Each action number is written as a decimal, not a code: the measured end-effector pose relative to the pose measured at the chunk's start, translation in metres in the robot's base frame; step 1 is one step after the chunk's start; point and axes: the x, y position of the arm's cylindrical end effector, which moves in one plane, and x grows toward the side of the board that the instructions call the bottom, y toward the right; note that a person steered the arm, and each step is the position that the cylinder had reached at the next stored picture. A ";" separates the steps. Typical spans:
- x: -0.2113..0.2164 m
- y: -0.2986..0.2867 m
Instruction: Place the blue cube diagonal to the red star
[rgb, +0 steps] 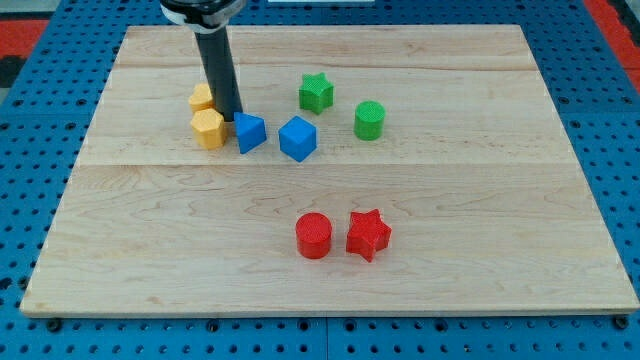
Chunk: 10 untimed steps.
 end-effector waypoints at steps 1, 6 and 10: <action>0.004 0.046; 0.048 0.053; 0.007 0.234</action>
